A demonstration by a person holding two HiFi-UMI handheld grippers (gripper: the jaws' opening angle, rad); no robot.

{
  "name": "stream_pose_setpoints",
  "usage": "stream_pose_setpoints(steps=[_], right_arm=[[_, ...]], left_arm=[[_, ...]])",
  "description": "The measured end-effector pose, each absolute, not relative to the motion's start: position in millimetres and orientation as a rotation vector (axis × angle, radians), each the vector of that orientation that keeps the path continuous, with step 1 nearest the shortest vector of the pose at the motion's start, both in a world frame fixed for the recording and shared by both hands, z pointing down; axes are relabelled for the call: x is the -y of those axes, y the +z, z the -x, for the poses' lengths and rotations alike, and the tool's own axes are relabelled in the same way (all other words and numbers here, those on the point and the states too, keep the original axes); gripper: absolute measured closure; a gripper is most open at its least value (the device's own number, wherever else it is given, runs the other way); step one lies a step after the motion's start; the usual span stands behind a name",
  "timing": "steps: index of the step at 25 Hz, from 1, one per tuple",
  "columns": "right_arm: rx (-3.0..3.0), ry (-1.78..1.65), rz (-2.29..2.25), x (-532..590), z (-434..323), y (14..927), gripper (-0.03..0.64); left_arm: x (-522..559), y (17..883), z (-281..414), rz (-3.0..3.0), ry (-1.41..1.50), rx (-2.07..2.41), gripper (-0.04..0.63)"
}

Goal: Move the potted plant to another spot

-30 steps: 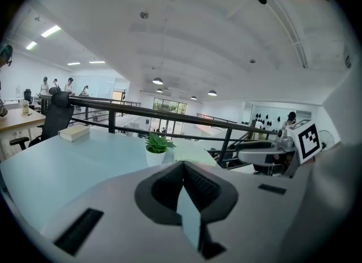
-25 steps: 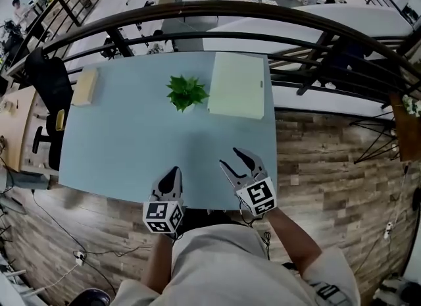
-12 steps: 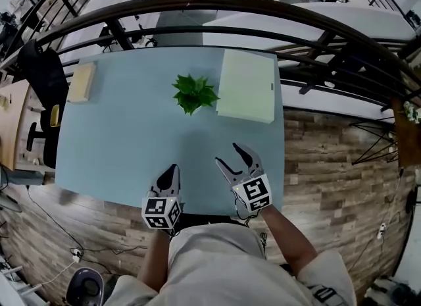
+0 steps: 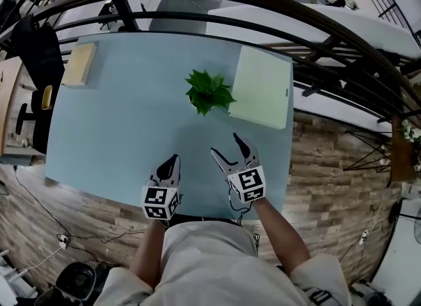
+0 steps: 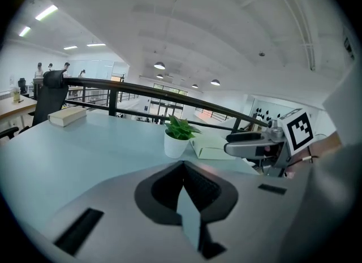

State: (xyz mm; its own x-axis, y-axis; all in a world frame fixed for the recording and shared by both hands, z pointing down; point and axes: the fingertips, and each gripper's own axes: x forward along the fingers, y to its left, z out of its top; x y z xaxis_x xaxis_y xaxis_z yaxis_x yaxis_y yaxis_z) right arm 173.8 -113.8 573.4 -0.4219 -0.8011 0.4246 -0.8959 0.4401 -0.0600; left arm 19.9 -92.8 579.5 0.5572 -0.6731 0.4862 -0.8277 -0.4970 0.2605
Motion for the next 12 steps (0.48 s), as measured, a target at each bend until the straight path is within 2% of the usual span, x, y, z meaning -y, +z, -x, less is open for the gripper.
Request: stream_pose_setpoints(steps=[12], right_arm=[[2.268,0.437,-1.495,173.2,-156.7,617.6,0.238]], left_arm=[[126.6,631.8,-5.8,-2.274,0.438,1.147,0.584]])
